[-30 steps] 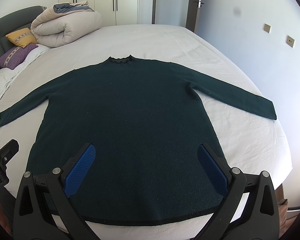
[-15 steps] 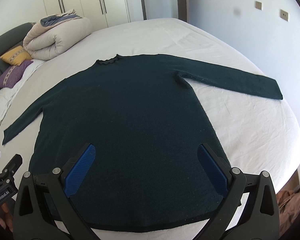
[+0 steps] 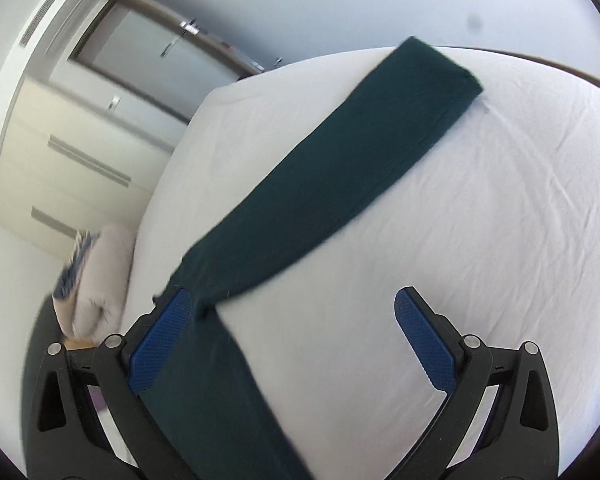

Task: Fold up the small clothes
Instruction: 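Grasp the sweater sleeve nearest the right tool with the right tool, then fold the held sleeve across the sweater body and open the right tool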

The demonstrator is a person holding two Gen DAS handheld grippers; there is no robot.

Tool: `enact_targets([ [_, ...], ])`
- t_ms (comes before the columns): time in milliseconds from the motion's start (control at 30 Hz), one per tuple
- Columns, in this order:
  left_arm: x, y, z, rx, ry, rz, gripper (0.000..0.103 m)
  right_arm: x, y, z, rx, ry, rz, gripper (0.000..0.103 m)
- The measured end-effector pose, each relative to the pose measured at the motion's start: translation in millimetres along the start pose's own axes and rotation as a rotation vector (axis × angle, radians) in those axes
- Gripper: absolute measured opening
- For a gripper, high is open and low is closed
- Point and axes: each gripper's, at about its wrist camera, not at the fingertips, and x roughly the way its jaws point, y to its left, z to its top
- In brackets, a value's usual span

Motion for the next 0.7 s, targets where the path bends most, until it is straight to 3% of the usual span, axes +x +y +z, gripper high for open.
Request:
enact_targets([
  [67,21,1,5,-0.053,0.074,-0.057,0.103,5,-28,25,0.118,-0.023,0.013,0.103],
  [133,38,2,9,-0.112,0.119,-0.1,0.103,11,-51,43,0.217,-0.038,0.034,0.094],
  [200,53,0,14,-0.138,0.132,-0.117,0.103,14,-60,56,0.267,-0.048,0.048,0.085],
  [333,78,-3,26,-0.183,0.16,-0.209,0.103,32,-69,82,0.345,-0.046,0.103,0.081],
  [500,93,-14,38,-0.139,0.158,-0.232,0.093,51,-78,108,0.397,-0.059,0.119,0.049],
  [567,100,-17,41,-0.123,0.173,-0.246,0.08,60,-77,115,0.368,-0.051,0.1,0.034],
  [633,109,-17,44,-0.117,0.195,-0.264,0.07,69,-73,122,0.344,-0.043,0.089,0.026],
  [700,117,-17,48,-0.115,0.212,-0.277,0.063,77,-63,130,0.287,-0.035,0.041,0.007],
])
